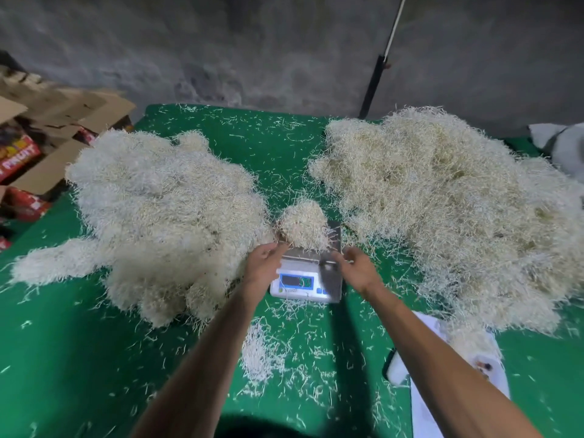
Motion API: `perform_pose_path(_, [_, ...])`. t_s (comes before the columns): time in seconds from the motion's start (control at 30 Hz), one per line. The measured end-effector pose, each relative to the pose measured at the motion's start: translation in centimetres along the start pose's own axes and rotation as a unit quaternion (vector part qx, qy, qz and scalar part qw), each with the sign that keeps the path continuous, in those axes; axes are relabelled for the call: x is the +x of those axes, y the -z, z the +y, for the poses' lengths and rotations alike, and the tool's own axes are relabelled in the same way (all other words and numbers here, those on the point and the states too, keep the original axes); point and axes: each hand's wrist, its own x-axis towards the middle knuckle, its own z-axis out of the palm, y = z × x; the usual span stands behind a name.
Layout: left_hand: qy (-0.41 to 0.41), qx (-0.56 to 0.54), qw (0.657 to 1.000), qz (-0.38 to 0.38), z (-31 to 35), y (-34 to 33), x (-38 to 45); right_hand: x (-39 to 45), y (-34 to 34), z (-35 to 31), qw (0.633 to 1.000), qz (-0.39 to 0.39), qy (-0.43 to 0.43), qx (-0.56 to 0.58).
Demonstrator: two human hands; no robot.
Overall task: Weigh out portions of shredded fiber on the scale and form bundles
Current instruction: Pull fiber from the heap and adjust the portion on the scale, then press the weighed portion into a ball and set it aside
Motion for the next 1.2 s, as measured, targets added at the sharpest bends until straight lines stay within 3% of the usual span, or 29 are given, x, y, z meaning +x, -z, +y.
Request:
perform_pose_path(0.2, [0.015,0.021,1.000,-0.003,-3.0,1.7,-3.0,-4.1,-2.6,0.9,1.000,-0.024,-0.007,0.016])
perform_pose_path(0.3, [-0.024,0.167,0.986,-0.018,-4.7,2.7,-4.8,-5.4,-3.7,2.3,0.999,-0.039,-0.016,0.010])
perform_pose_path(0.33, [-0.029,0.277,0.960,-0.029,-5.7,3.0,-5.2,-5.7,-4.2,2.8,0.998,-0.052,-0.022,-0.004])
perform_pose_path(0.4, [0.003,0.473,0.877,-0.081,-7.8,3.2,-6.5,-6.2,-5.4,4.0,0.995,-0.083,-0.037,-0.026])
perform_pose_path(0.47, [0.029,0.509,0.852,-0.118,-9.9,2.8,-8.2,-7.0,-6.8,5.0,0.993,-0.104,-0.054,-0.037])
perform_pose_path(0.57, [-0.011,0.471,0.878,-0.077,-12.0,2.9,-9.5,-7.5,-8.3,6.2,0.990,-0.115,-0.063,-0.044])
perform_pose_path(0.7, [-0.006,0.286,0.958,-0.034,-10.3,2.6,-9.6,-8.6,-8.8,6.1,0.983,-0.170,-0.056,0.048])
perform_pose_path(0.83, [-0.018,0.177,0.983,-0.034,-7.5,1.4,-9.2,-9.2,-8.6,5.0,0.972,-0.211,-0.009,0.104])
perform_pose_path(1.03, [0.010,0.160,0.985,-0.060,-7.6,1.5,-8.3,-7.5,-6.2,4.9,0.981,-0.136,-0.061,0.126])
perform_pose_path(1.1, [0.026,0.147,0.987,-0.052,-7.5,1.7,-7.9,-6.0,-4.1,5.0,0.986,0.001,-0.078,0.147])
perform_pose_path(1.2, [0.030,0.146,0.988,-0.029,-7.1,1.6,-7.0,-3.8,-0.4,4.3,0.966,0.215,-0.044,0.138])
